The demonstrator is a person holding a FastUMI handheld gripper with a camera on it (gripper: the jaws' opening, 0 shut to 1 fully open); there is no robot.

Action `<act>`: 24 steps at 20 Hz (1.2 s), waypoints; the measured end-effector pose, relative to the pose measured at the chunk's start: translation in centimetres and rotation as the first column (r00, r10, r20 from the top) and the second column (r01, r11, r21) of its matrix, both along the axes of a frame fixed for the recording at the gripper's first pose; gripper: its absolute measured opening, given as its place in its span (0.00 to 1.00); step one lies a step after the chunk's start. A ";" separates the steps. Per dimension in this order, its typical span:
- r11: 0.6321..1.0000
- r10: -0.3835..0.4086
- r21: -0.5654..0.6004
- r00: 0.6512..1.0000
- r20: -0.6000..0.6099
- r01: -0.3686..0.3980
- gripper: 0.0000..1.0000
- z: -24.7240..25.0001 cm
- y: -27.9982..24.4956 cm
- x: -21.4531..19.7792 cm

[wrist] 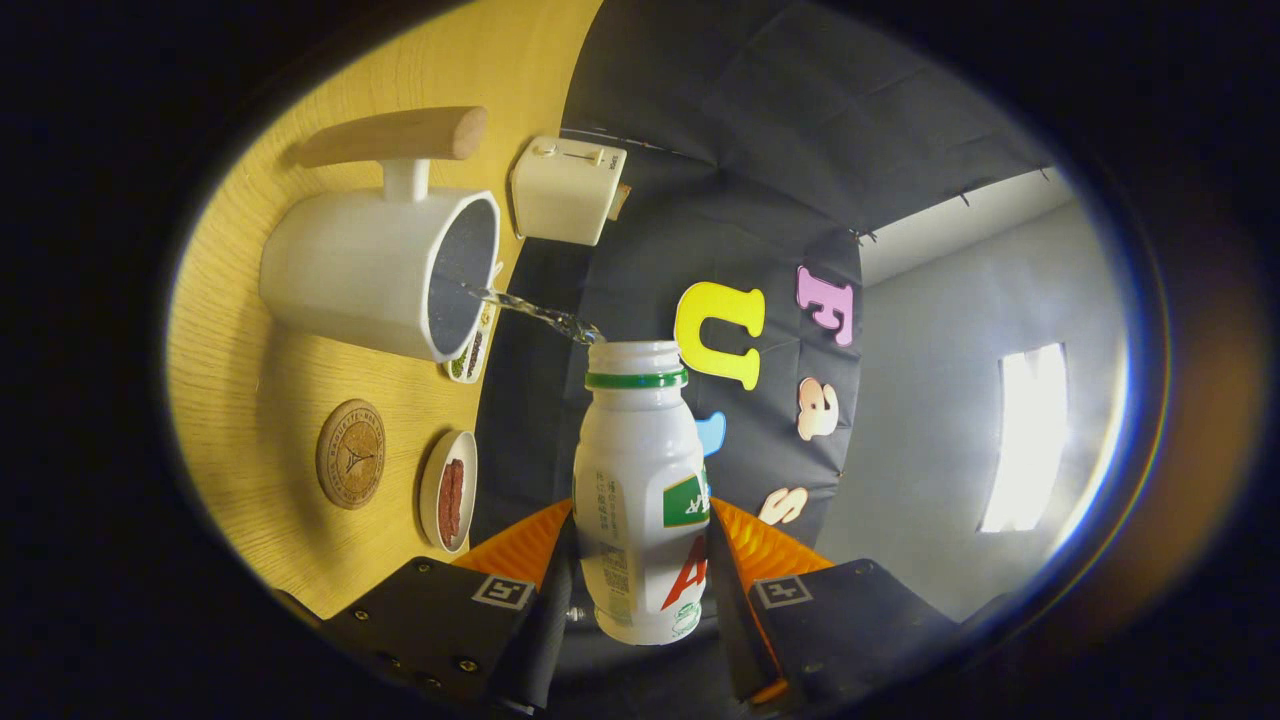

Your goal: Take the bottle from table, then pour the juice into the cup, finally place the bottle on the coaster

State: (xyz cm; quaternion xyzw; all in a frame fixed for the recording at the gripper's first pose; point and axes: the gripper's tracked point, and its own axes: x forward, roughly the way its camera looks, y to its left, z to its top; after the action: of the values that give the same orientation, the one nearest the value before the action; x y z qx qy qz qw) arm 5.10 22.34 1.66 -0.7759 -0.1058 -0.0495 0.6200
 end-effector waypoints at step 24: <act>0.992 0.030 -0.127 0.998 0.052 -0.023 0.65 2.6 1.6 0.1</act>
State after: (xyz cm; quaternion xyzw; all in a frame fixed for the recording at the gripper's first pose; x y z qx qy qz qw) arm 5.21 23.90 4.25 -0.8106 -0.1357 -0.0555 0.5670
